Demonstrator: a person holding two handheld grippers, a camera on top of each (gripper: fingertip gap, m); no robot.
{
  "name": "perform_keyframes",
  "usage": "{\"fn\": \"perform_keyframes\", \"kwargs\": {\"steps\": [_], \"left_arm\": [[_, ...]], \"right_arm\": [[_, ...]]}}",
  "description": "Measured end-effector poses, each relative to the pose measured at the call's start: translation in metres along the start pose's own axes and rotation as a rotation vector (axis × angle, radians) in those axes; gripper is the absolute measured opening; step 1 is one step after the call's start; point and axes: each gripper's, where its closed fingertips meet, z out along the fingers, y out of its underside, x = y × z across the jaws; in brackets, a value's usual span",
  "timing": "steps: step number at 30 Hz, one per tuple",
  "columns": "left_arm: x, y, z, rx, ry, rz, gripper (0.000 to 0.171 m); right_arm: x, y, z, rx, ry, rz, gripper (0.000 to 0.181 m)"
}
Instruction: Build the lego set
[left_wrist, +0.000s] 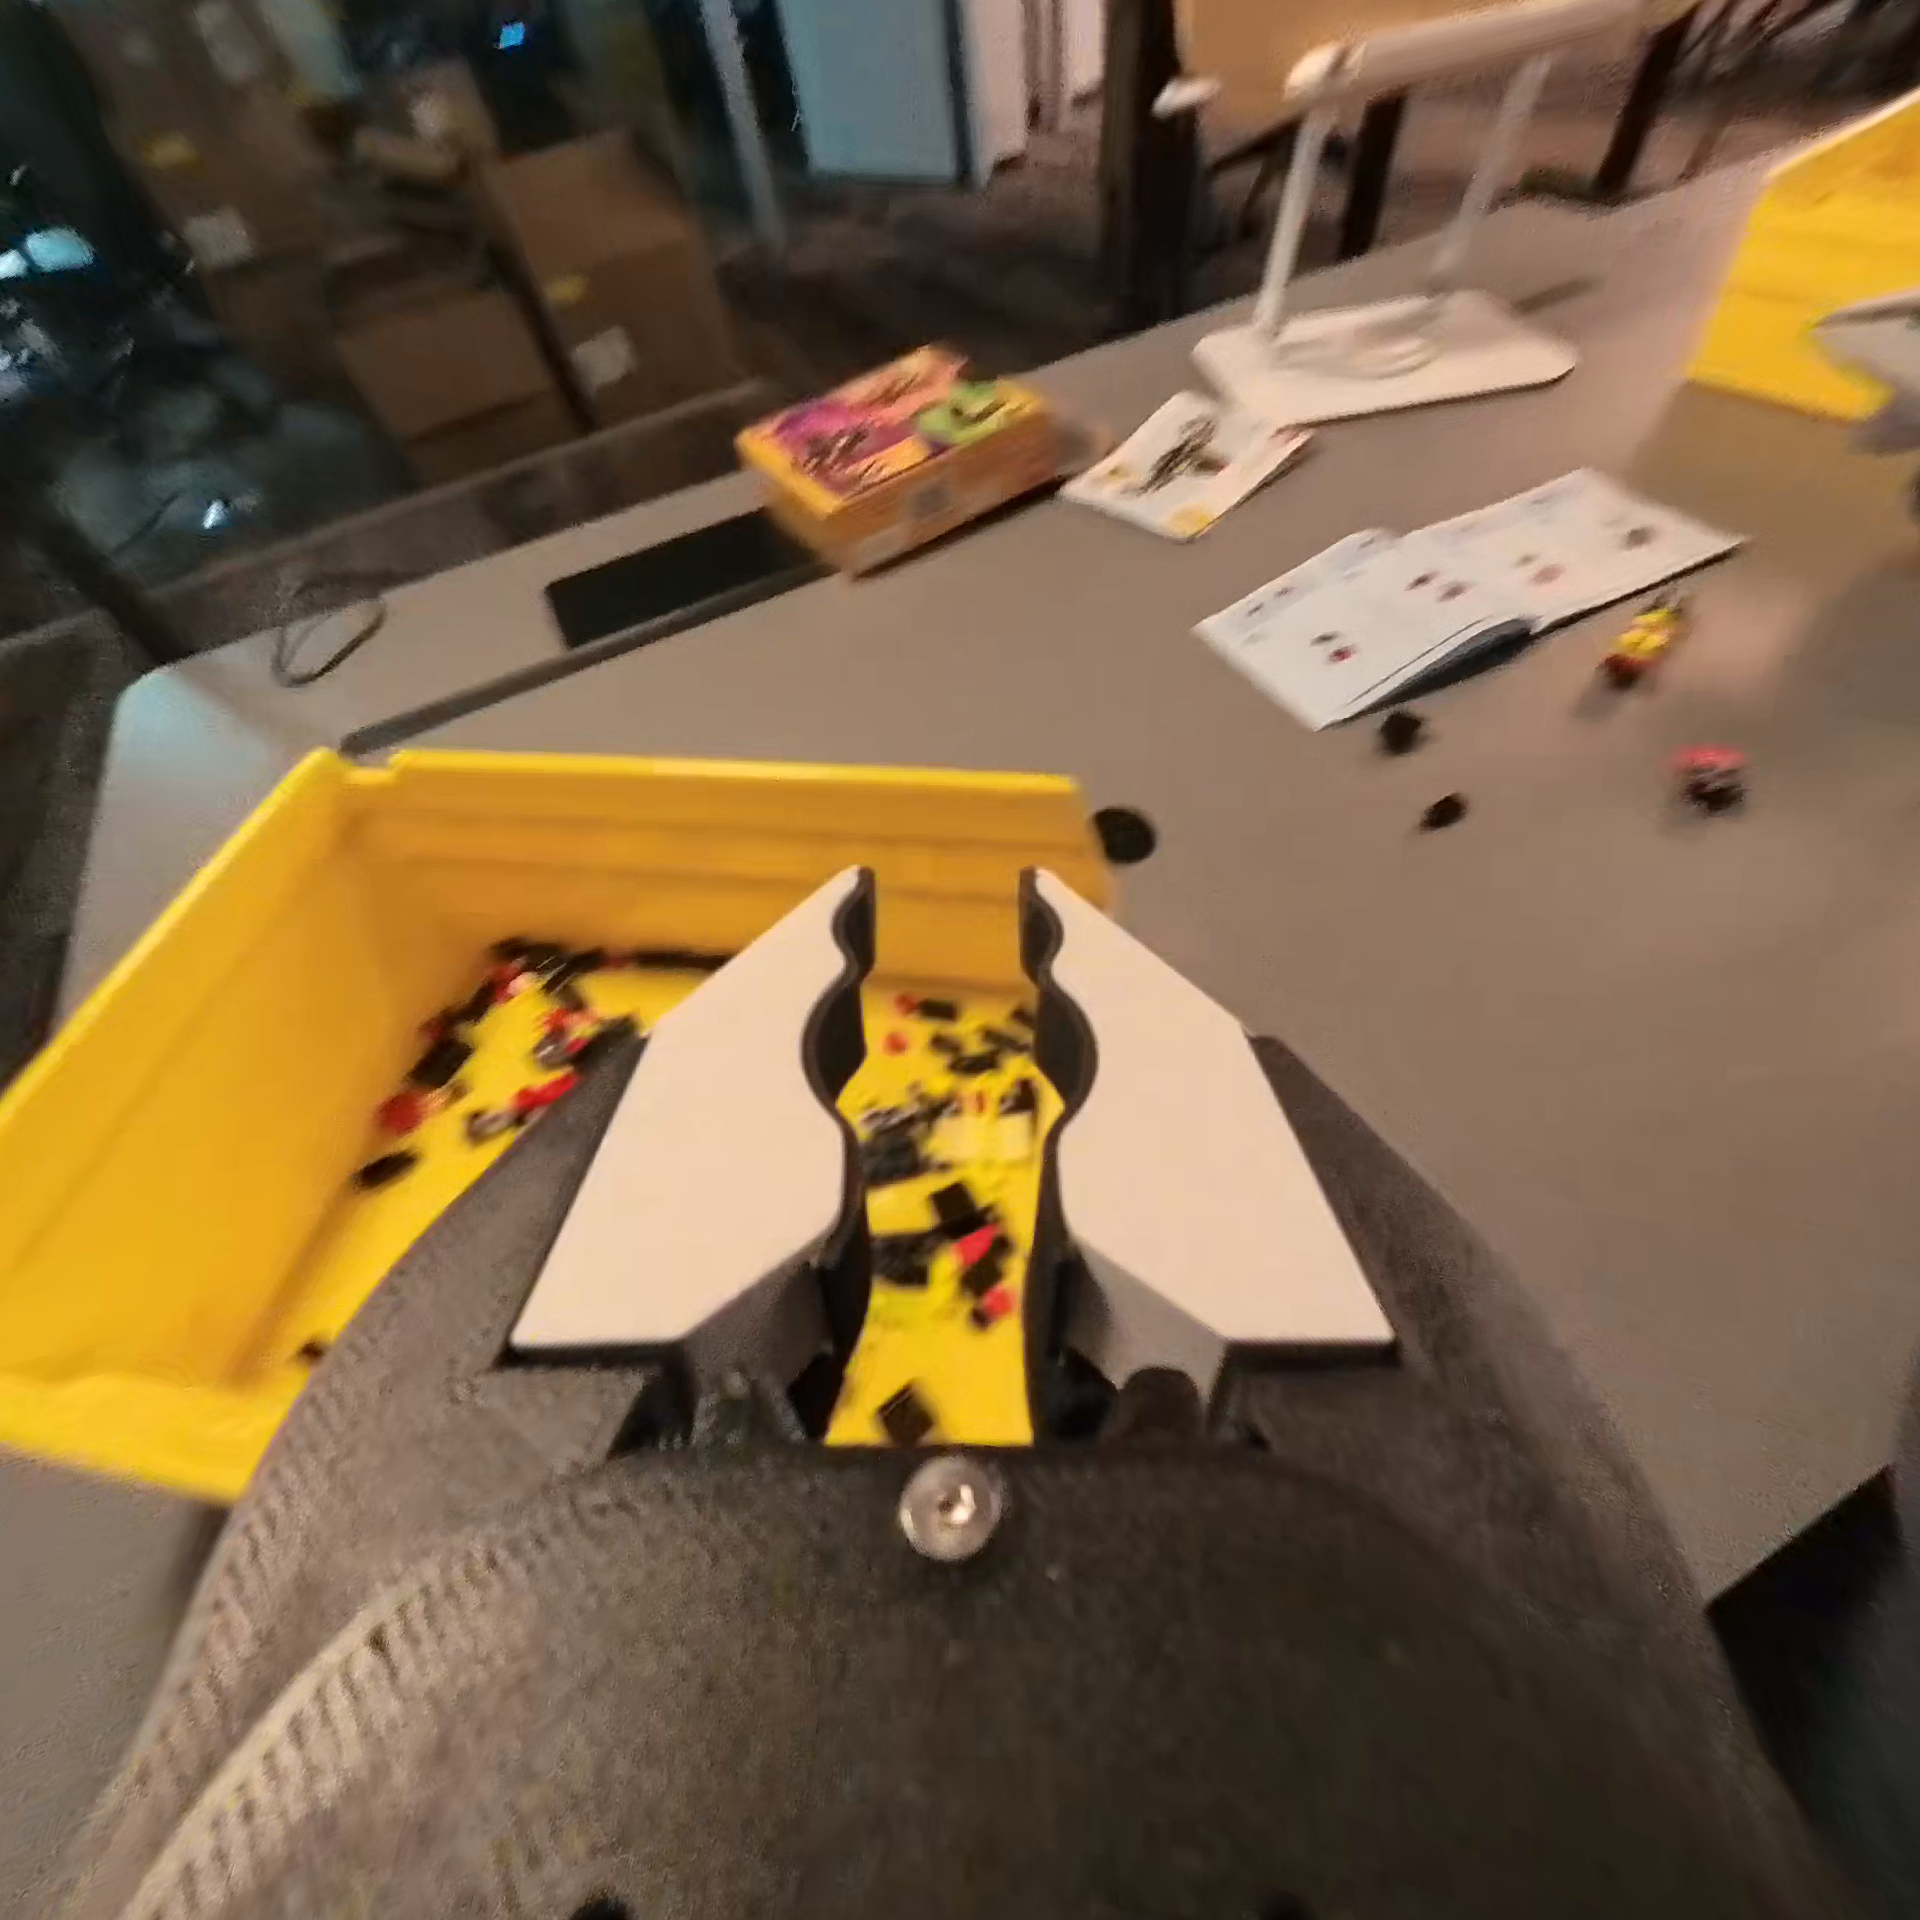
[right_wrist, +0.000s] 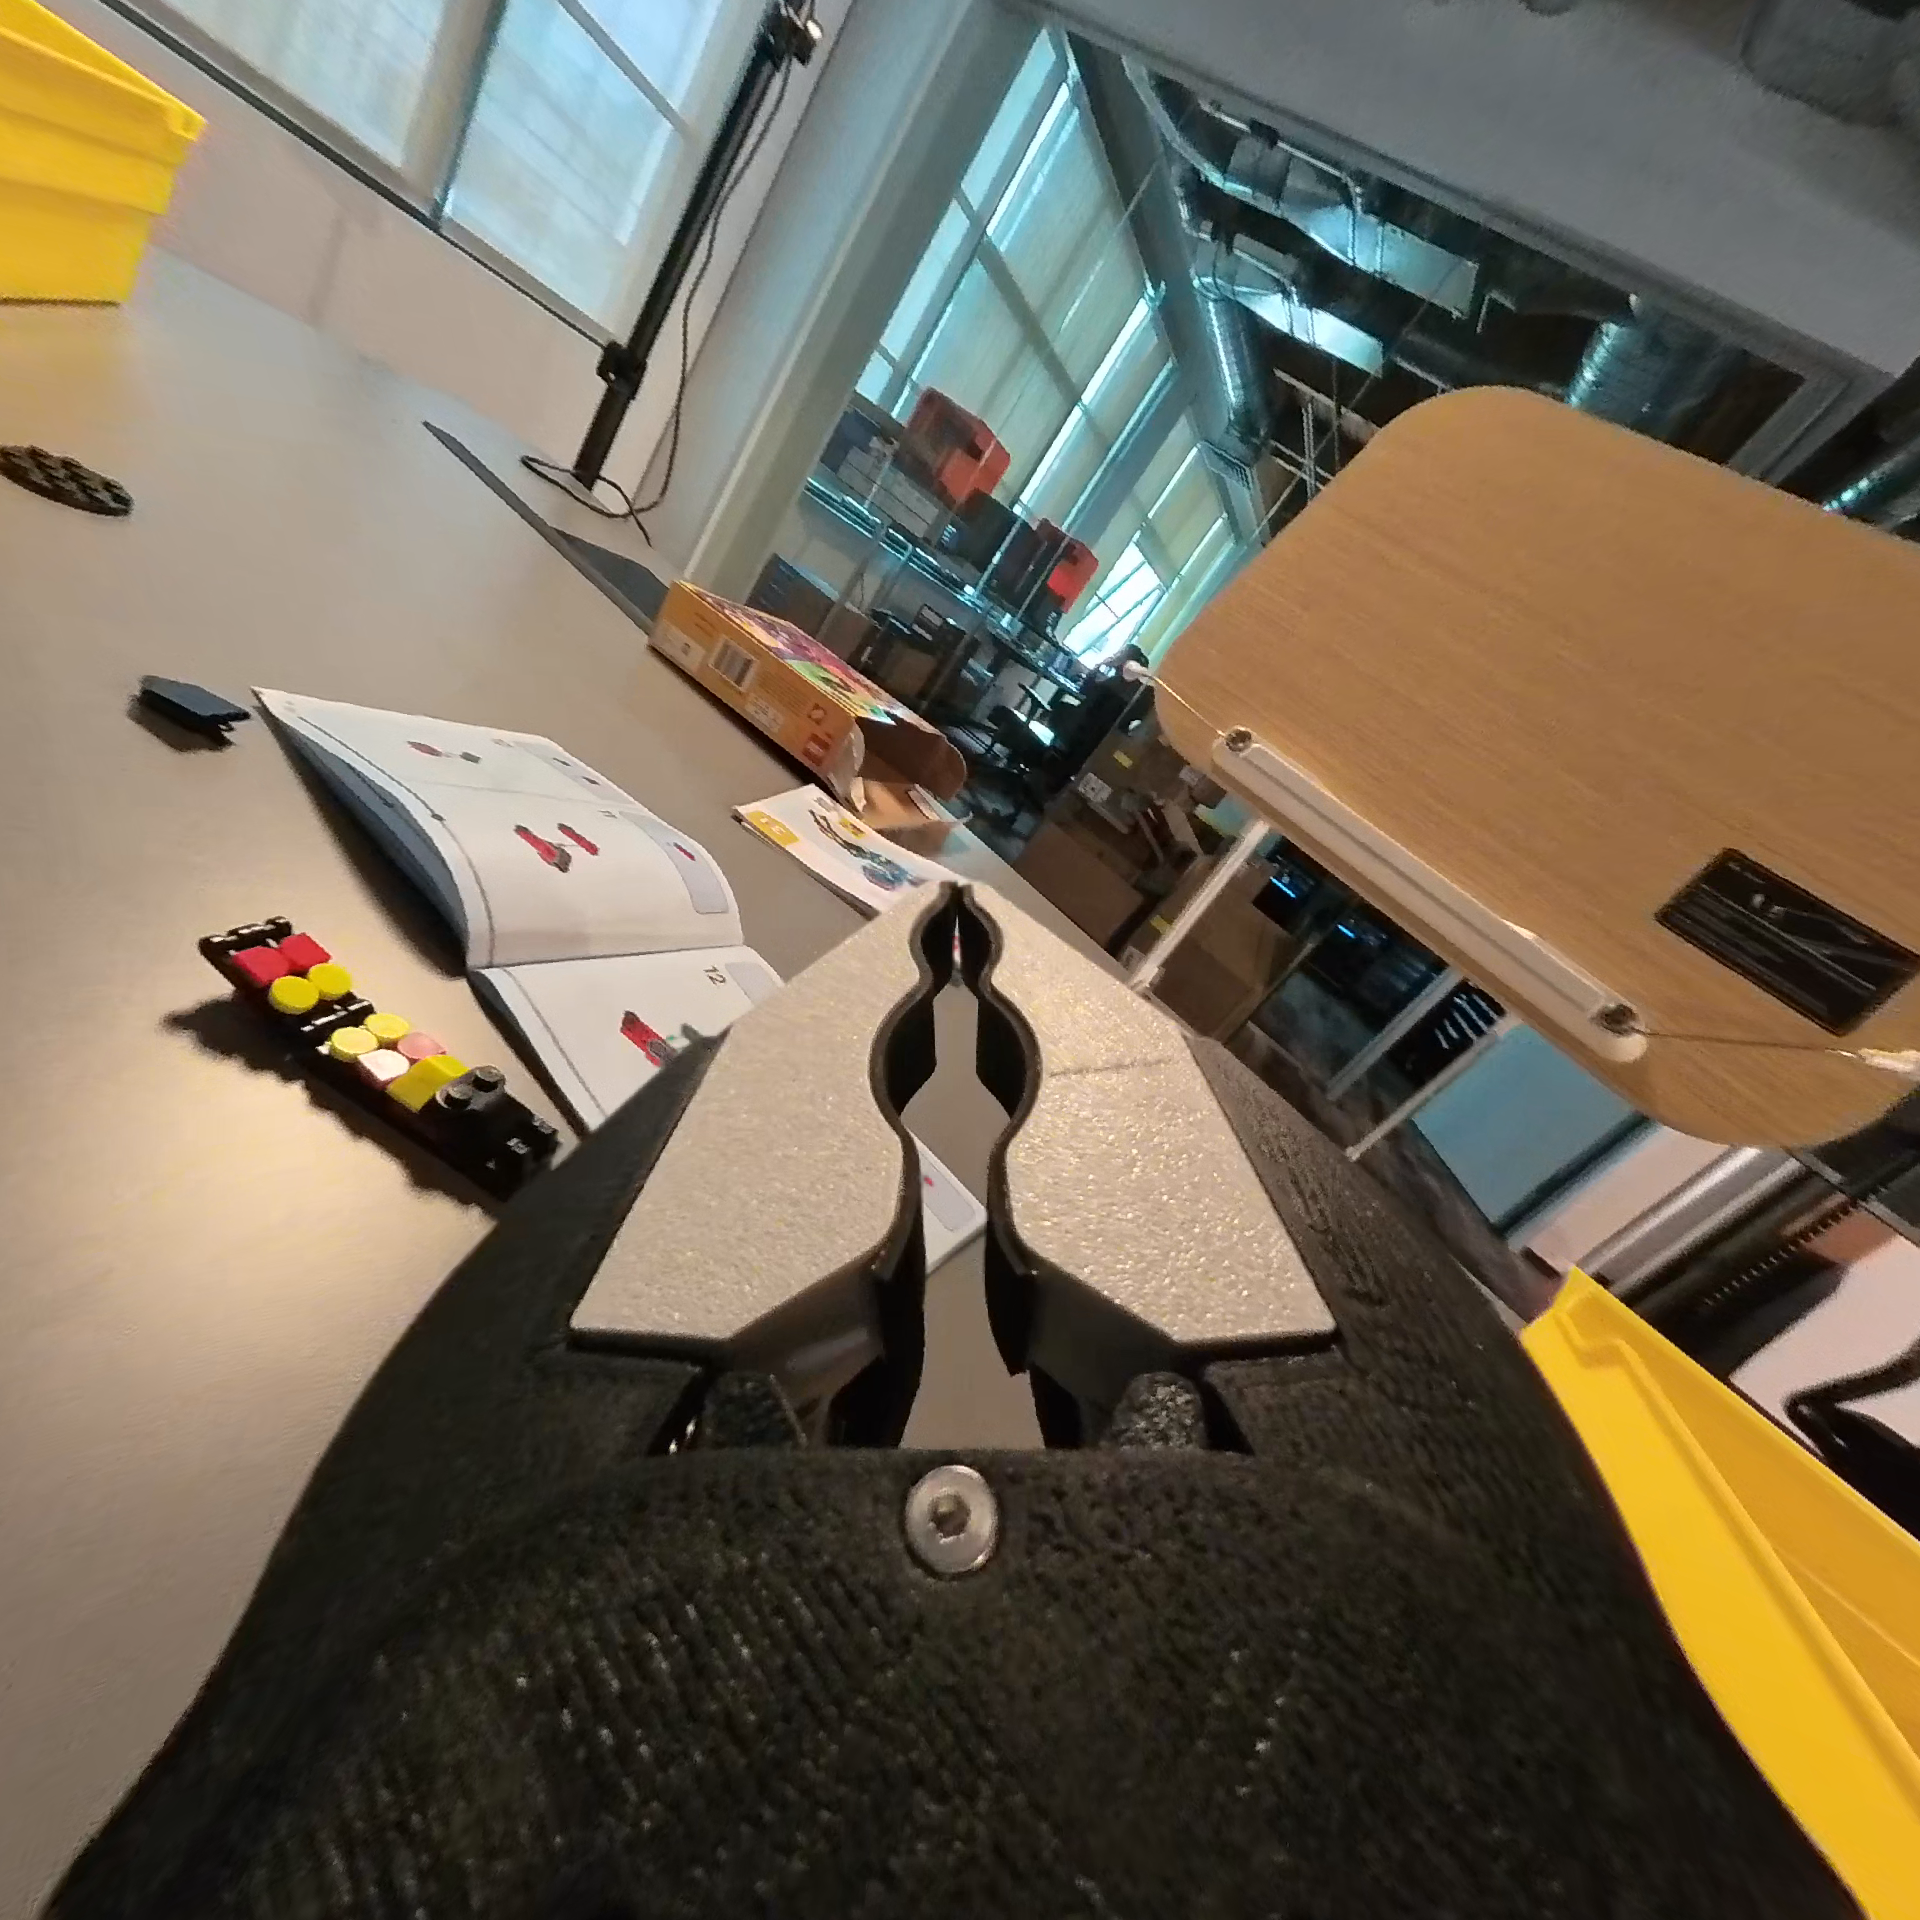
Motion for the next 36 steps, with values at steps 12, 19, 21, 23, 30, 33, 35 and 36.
{"fn": "perform_keyframes", "kwargs": {"steps": [12,19,21,23,30,33,35,36], "left_arm": [[-0.112,0.056,0.033,-0.489,0.039,0.082,0.013],[-0.128,0.087,0.071,-0.684,0.162,-0.13,0.017],[-0.138,0.105,0.075,-0.786,0.118,-0.106,0.02],[-0.143,0.119,0.076,-0.878,0.095,-0.11,0.024],[-0.122,0.118,0.094,-0.884,0.258,-0.255,0.033],[-0.141,0.128,0.09,-0.963,0.156,-0.179,0.026],[-0.146,0.14,0.076,-1.068,0.118,-0.156,0.025],[-0.144,0.145,0.069,-1.115,0.121,-0.175,0.022]], "right_arm": [[0.021,0.02,0.001,-0.12,0.127,-0.01,0.0],[0.024,0.025,0.002,-0.165,0.158,-0.04,0.0],[0.025,0.027,0.002,-0.173,0.161,-0.044,0.0],[0.025,0.028,0.003,-0.18,0.162,-0.047,0.0],[0.023,0.028,0.004,-0.187,0.151,-0.061,0.0],[0.022,0.028,0.004,-0.187,0.145,-0.063,0.0],[0.021,0.028,0.004,-0.185,0.142,-0.061,0.0],[0.021,0.028,0.004,-0.184,0.141,-0.06,0.0]]}}
